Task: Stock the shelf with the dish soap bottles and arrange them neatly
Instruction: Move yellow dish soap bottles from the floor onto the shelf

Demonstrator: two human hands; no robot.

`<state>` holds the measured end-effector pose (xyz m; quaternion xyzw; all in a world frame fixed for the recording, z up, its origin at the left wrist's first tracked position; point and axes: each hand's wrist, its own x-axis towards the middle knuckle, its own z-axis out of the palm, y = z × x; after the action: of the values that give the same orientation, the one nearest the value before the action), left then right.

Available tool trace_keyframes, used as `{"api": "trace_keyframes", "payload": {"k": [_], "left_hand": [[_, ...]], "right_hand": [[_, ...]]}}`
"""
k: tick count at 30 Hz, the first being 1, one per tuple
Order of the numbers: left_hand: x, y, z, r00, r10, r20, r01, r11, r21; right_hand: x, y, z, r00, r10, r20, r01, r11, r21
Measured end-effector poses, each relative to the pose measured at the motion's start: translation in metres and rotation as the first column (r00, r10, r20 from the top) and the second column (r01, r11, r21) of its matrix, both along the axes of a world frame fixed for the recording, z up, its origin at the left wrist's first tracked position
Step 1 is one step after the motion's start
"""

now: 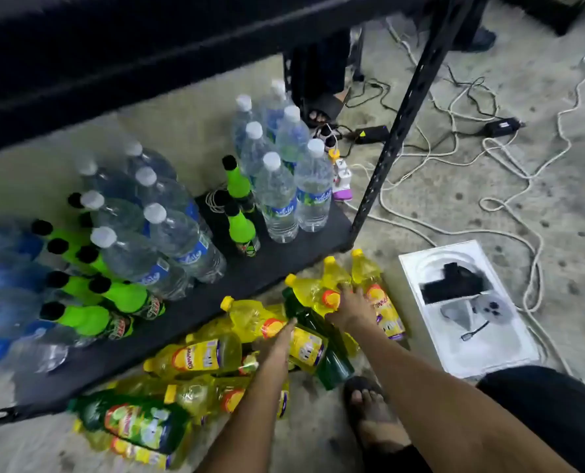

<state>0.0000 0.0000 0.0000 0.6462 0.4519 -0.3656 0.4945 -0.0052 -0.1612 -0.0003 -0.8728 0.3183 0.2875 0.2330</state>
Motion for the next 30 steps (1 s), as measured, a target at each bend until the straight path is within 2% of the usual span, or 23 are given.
{"api": "trace_keyframes", "payload": {"k": [2, 4, 5, 7, 9, 13, 15, 19, 22, 24, 26, 30], "left_hand": [[0.005, -0.012, -0.022, 0.998, -0.020, -0.065, 0.006, 0.980, -0.201], [0.012, -0.019, -0.044, 0.990, -0.014, -0.141, -0.026, 0.961, -0.276], [0.011, -0.022, -0.055, 0.990, -0.020, -0.138, -0.015, 0.970, -0.244], [0.008, -0.018, -0.070, 0.997, -0.001, -0.075, -0.002, 0.999, -0.043], [0.005, -0.011, -0.072, 1.000, -0.020, 0.005, 0.020, 0.999, 0.049], [-0.018, 0.011, -0.067, 0.992, -0.017, 0.124, 0.015, 1.000, 0.012], [-0.032, 0.023, -0.062, 0.982, -0.066, 0.176, 0.057, 0.997, 0.054], [-0.063, 0.047, -0.009, 0.932, -0.132, 0.339, 0.101, 0.989, 0.107], [-0.071, 0.056, 0.053, 0.845, -0.232, 0.481, 0.185, 0.972, 0.144], [-0.075, 0.057, 0.105, 0.753, -0.355, 0.554, 0.257, 0.934, 0.249], [-0.078, 0.061, 0.162, 0.619, -0.431, 0.657, 0.285, 0.902, 0.323], [-0.086, 0.072, 0.281, 0.294, -0.512, 0.807, 0.252, 0.856, 0.451]], "right_hand": [[0.004, 0.004, -0.018, 0.996, 0.085, -0.014, -0.086, 0.995, -0.049], [0.006, 0.005, -0.033, 0.992, 0.126, -0.021, -0.127, 0.988, -0.087], [0.007, 0.006, -0.041, 0.989, 0.146, -0.015, -0.146, 0.982, -0.123], [0.007, 0.007, -0.049, 0.984, 0.174, -0.024, -0.176, 0.968, -0.178], [0.010, 0.004, -0.045, 0.979, 0.198, -0.056, -0.205, 0.958, -0.201], [0.002, 0.006, -0.032, 0.979, 0.200, -0.048, -0.205, 0.958, -0.200], [-0.011, 0.008, -0.027, 0.987, 0.157, -0.032, -0.160, 0.970, -0.182], [-0.045, 0.011, 0.003, 0.991, 0.037, 0.129, -0.026, 0.996, -0.088], [-0.062, 0.016, 0.052, 0.948, 0.004, 0.319, 0.006, 0.999, -0.032], [-0.073, 0.017, 0.093, 0.892, -0.032, 0.451, 0.035, 0.999, 0.002], [-0.082, 0.019, 0.139, 0.795, -0.080, 0.601, 0.045, 0.996, 0.072], [-0.096, 0.017, 0.248, 0.527, -0.145, 0.838, 0.084, 0.989, 0.118]]}}
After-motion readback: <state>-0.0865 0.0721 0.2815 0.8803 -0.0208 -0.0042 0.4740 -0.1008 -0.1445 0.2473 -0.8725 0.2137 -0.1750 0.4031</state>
